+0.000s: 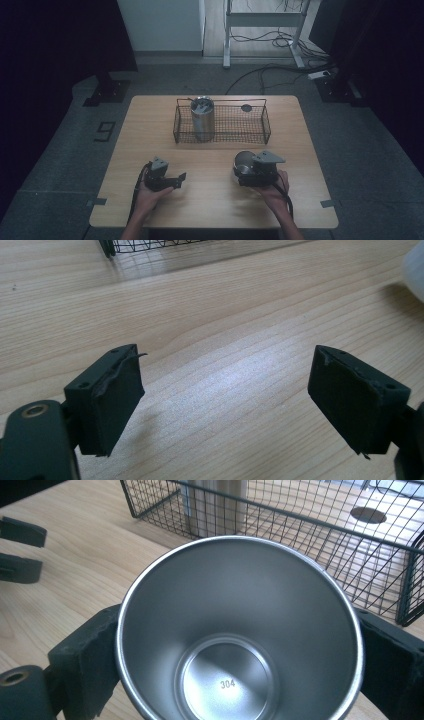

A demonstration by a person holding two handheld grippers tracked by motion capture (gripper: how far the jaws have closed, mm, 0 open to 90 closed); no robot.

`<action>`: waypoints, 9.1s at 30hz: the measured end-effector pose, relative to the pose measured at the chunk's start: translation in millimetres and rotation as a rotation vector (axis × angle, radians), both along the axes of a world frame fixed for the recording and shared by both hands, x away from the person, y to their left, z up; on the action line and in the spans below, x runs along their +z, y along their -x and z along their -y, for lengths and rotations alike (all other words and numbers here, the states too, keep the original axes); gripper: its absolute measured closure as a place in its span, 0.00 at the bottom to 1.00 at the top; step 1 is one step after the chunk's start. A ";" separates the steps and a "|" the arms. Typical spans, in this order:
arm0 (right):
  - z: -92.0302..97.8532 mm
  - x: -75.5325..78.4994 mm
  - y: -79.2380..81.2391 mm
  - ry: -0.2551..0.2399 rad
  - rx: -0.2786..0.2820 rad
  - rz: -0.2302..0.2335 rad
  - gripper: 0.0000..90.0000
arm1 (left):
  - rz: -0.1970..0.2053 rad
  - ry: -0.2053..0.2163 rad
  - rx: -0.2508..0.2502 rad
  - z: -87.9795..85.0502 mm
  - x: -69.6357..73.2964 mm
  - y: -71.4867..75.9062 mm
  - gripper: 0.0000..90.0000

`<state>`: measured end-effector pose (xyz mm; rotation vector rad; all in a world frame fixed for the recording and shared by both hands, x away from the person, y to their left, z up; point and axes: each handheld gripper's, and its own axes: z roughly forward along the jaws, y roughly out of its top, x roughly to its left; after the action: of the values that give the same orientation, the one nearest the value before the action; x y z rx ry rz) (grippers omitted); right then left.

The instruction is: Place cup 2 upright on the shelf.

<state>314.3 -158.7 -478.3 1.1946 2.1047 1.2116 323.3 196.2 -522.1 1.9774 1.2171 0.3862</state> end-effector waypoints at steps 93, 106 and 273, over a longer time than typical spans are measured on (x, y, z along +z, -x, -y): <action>34.0 115.5 -68.2 -0.050 -0.053 0.067 0.07 | -0.013 0.069 -0.066 9.6 8.3 8.0 0.16; 31.2 123.8 -84.0 -0.049 -0.059 0.073 0.07 | -0.016 0.066 -0.068 9.8 6.9 7.3 0.16; -1.2 11.2 -236.8 0.066 -0.133 -0.184 0.06 | -0.066 0.002 -0.108 15.8 -5.8 6.1 0.16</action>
<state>551.1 -157.5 -467.0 1.4389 2.1379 0.9988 317.2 180.4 -528.0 2.0578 1.1453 0.2667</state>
